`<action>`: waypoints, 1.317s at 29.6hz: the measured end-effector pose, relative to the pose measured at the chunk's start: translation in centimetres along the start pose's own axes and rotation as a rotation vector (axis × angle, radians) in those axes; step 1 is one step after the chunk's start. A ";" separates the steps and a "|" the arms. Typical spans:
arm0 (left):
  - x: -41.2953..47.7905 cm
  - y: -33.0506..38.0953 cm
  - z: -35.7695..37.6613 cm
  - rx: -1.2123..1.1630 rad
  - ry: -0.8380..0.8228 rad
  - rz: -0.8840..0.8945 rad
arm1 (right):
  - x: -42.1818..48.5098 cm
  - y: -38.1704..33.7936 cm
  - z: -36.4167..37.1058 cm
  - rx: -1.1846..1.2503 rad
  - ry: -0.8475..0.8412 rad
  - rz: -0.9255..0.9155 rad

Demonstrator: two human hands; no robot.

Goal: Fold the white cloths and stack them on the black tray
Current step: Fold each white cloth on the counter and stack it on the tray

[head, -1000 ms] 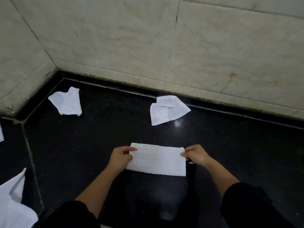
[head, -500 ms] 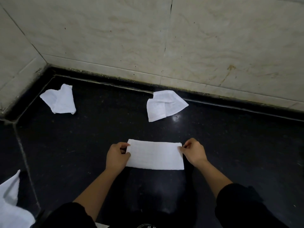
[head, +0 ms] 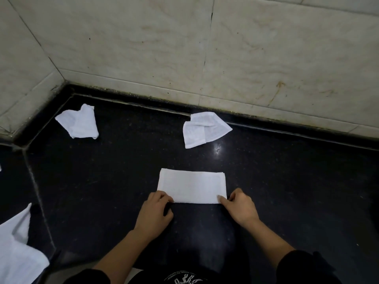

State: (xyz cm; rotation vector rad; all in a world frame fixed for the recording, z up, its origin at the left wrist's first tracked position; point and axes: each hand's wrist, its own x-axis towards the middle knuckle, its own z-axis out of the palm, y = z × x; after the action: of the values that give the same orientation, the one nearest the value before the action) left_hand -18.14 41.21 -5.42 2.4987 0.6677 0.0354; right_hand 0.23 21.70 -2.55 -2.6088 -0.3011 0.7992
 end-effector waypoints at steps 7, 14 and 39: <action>-0.2 0.0 0.1 -0.054 0.027 -0.132 | -0.2 -0.6 1.3 0.306 -0.081 0.209; 0.4 -0.2 -0.4 -0.243 0.096 -0.309 | -0.2 -1.9 1.4 0.775 -0.038 0.416; 2.2 -1.6 -0.2 -0.777 0.019 -0.722 | -1.5 -8.7 2.2 0.547 0.053 -0.054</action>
State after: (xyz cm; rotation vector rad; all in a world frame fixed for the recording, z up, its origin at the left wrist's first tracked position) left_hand -17.00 43.54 -6.33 1.4346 1.2414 0.0410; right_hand -3.03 29.70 0.29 -2.0952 -0.1135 0.6770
